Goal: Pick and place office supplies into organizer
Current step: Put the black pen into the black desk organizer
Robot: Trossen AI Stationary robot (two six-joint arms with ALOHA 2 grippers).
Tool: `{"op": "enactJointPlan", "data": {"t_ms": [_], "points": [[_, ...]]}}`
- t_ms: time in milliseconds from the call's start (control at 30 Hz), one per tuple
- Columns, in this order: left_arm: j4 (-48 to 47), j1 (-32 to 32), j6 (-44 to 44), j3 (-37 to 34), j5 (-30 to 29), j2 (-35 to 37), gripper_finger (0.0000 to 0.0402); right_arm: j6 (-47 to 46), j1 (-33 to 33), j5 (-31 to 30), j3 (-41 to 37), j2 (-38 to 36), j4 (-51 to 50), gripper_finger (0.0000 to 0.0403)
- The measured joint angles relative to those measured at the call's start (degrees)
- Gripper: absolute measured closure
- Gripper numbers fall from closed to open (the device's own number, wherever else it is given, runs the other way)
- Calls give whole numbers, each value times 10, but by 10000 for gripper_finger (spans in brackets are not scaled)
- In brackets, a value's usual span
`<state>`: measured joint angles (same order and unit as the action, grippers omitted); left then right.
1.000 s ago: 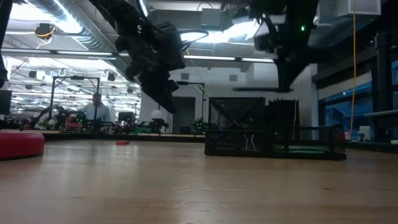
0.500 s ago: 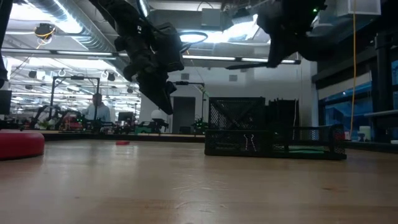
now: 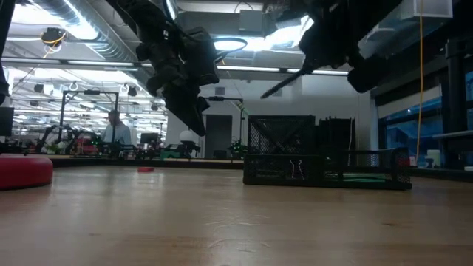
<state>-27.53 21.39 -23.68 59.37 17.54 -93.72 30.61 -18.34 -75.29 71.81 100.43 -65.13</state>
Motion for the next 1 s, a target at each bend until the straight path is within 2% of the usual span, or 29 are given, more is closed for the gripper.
{"op": "enactJointPlan", "data": {"t_ms": [400, 767, 1000], "points": [[1, 0, 0, 0, 0, 0, 350, 16, -37, -2, 0, 55, -8, 364], [4, 0, 0, 0, 0, 0, 352, 14, -40, -1, 0, 101, -5, 364], [4, 0, 0, 0, 0, 0, 351, 11, -37, 52, 0, 105, 3, 364]]}}
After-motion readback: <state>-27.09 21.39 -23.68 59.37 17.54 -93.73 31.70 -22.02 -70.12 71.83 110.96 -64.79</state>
